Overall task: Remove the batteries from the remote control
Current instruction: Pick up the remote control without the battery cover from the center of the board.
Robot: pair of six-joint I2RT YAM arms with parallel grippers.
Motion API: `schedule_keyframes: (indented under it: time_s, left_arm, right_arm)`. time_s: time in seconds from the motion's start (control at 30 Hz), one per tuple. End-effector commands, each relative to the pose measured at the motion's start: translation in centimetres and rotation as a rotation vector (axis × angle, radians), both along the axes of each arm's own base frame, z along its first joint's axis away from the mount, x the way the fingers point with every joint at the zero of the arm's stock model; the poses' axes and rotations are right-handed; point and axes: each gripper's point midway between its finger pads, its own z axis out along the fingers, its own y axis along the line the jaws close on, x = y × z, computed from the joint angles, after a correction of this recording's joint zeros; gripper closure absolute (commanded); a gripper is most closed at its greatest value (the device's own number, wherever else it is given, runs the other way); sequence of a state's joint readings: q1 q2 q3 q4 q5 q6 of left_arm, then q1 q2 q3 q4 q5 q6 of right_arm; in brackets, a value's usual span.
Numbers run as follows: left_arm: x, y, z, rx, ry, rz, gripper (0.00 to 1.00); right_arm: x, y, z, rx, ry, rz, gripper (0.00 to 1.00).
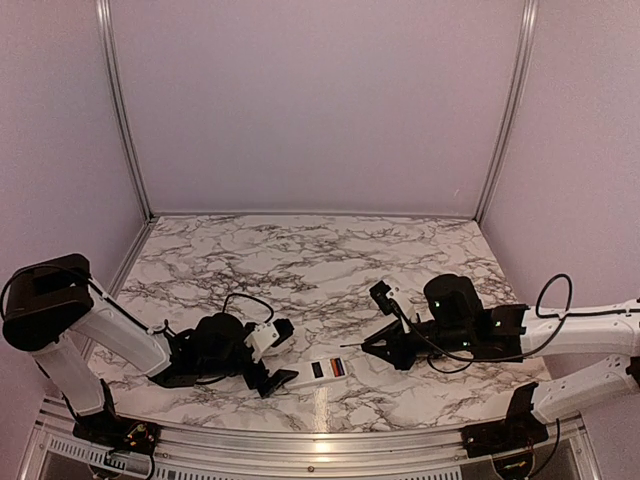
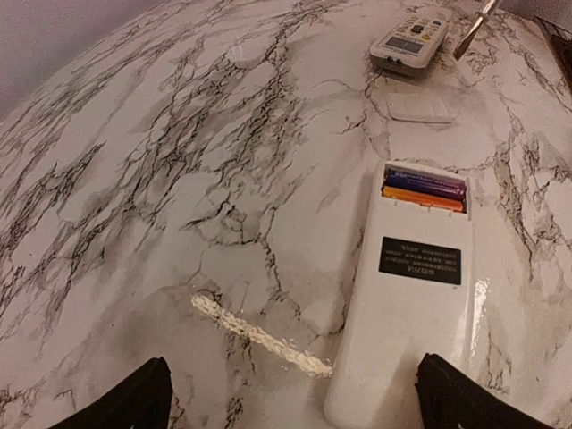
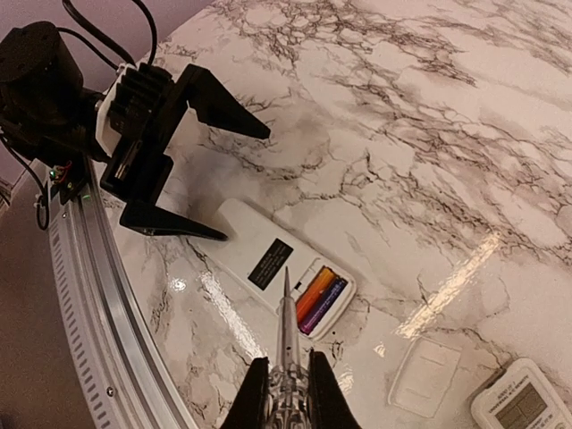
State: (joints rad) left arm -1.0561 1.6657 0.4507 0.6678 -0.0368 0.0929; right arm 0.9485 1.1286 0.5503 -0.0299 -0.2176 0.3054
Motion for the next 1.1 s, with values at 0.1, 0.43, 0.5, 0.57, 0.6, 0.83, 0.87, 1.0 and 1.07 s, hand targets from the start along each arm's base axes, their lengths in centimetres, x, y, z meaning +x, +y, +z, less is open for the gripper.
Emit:
schedule_keyframes:
  time_s: [0.1,0.43,0.5,0.57,0.6,0.83,0.87,1.0,1.07]
  left_arm:
    - [-0.4,-2.9,0.0,-0.041,0.022,-0.124,0.01]
    - [-3.3,-4.0,-0.4,-0.053,0.126,-0.279,0.01]
    - [-3.4,-3.9,-0.7,-0.053,0.137,-0.278,0.01]
    - [-3.4,-4.0,-1.2,-0.047,0.146,-0.273,0.01]
    - [-3.3,-3.9,-1.5,-0.044,0.149,-0.268,0.01]
    - [-3.6,-4.4,-2.7,-0.025,0.132,-0.277,0.01]
    - [-3.7,-4.6,-2.8,-0.023,0.124,-0.283,0.01]
    - [-4.0,-5.0,-2.9,-0.027,0.098,-0.298,0.04]
    - [-4.1,-5.0,-3.0,-0.028,0.098,-0.305,0.11]
  right_arm:
    - [0.2,0.1,-0.2,0.006,0.002,-0.001,1.00]
    - [0.1,0.0,0.0,0.010,-0.001,-0.002,1.00]
    - [0.1,0.0,0.0,0.012,-0.002,-0.003,1.00]
    - [0.1,-0.1,-0.1,0.010,0.000,-0.003,1.00]
    - [0.0,-0.1,0.0,0.011,0.000,-0.004,1.00]
    - [0.1,0.0,-0.1,0.011,0.000,-0.003,1.00]
    - [0.1,0.0,-0.2,0.009,0.002,-0.002,1.00]
    - [0.1,-0.1,-0.3,0.004,0.005,-0.002,1.00]
    - [0.1,0.0,-0.3,0.005,0.003,-0.002,1.00]
